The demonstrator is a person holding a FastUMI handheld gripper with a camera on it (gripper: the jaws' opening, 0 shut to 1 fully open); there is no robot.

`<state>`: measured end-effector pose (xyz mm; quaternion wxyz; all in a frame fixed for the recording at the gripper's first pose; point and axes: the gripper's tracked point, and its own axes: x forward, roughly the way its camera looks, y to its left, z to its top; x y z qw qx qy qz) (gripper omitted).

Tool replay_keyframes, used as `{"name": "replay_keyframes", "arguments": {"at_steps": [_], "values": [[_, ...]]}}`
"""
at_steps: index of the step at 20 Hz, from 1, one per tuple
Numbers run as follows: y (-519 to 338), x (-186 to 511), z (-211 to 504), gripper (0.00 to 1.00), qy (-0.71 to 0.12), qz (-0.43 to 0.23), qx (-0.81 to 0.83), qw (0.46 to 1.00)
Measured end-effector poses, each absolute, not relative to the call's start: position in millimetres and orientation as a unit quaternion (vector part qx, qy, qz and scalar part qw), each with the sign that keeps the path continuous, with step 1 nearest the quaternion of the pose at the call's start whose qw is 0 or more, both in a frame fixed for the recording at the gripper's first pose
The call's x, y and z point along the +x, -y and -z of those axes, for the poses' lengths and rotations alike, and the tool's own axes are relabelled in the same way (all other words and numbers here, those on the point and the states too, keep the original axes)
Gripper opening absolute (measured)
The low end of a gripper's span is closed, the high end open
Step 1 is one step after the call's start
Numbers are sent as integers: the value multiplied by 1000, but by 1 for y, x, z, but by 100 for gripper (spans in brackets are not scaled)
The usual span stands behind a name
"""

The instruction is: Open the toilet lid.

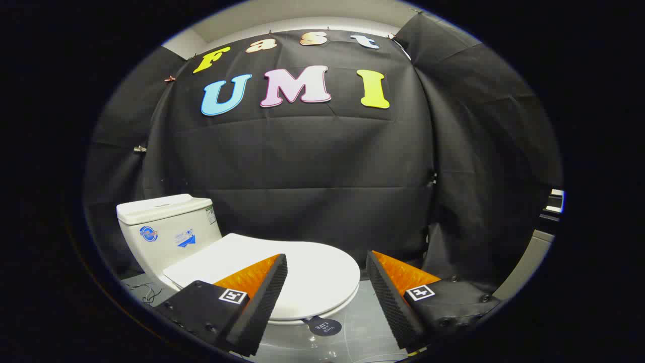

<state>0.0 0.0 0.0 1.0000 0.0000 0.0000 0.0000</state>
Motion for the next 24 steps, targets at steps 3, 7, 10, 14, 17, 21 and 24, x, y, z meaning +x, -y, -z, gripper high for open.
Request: {"name": "replay_keyframes", "arguments": {"at_steps": [3,7,10,14,17,21,24], "values": [[0,0,0,99,-2,0,2,1000],[-1,0,2,99,-4,-2,-2,1000],[0,1,2,99,-6,-3,-2,1000],[0,0,3,99,-7,-2,-1,1000],[1,1,5,99,-8,-1,-1,1000],[1,1,4,99,-8,-1,-3,1000],[0,1,5,99,-10,-1,-3,1000]]}}
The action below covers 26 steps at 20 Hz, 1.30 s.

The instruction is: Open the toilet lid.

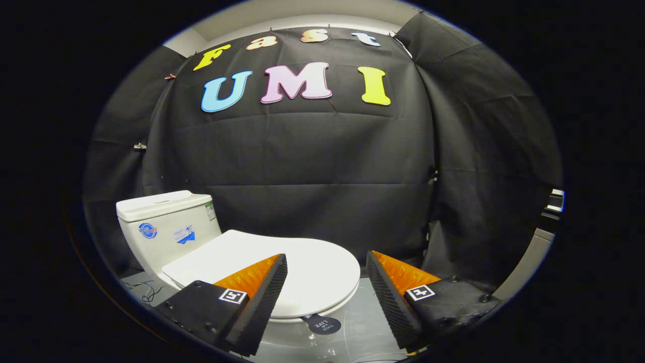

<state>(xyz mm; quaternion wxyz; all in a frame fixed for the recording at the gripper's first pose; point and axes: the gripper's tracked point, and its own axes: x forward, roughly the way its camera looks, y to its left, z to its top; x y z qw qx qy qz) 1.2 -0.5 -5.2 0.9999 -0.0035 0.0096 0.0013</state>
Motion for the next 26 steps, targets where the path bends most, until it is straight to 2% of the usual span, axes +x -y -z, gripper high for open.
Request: {"name": "replay_keyframes", "arguments": {"at_steps": [26], "values": [[1,2,8,99,-14,-2,-4,1000]]}}
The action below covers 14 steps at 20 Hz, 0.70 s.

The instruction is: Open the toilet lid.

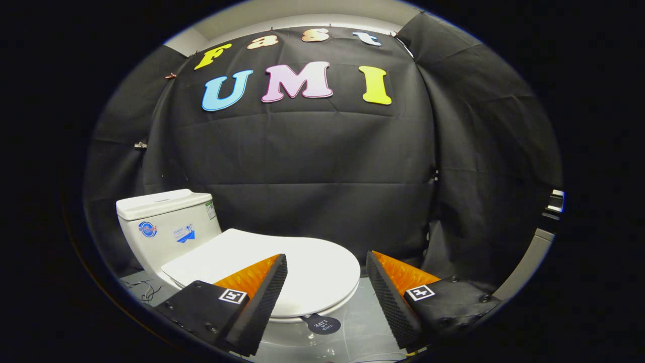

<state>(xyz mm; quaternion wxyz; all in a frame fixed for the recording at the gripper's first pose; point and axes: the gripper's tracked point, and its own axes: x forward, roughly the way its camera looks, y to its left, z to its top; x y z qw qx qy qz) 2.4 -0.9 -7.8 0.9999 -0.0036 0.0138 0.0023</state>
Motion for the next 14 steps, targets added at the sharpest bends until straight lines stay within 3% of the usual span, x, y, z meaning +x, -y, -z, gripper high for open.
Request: {"name": "replay_keyframes", "arguments": {"at_steps": [14], "values": [[21,9,43,99,-81,17,74,994]]}}
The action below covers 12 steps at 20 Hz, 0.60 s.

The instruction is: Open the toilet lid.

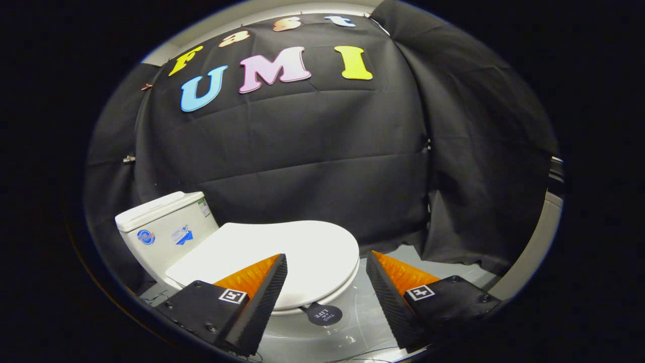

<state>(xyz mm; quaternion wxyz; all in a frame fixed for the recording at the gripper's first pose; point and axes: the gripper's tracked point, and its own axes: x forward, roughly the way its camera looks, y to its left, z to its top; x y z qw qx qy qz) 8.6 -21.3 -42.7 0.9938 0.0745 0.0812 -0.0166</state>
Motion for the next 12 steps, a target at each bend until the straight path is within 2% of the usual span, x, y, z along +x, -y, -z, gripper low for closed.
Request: {"name": "replay_keyframes", "arguments": {"at_steps": [7,12], "values": [[35,8,76,99,-145,21,201,968],[36,5,114,96,-218,26,336,916]]}}
